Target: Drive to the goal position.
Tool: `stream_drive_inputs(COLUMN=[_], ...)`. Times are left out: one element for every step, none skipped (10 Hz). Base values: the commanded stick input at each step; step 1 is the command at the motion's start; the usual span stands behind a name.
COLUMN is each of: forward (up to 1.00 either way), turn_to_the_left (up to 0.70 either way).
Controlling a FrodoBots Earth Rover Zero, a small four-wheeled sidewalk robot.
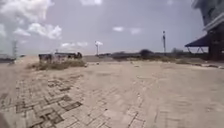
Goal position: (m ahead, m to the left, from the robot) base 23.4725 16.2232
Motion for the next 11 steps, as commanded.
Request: stream_drive_inputs(forward=[0.7,0.7,0.7,0.7,0.7,0.7,0.7,0.7,0.7,0.7,0.7], turn_to_the_left=[0.0,0.0,0.0,0.0,0.0,0.0,0.0,0.0,0.0,0.0,0.0])
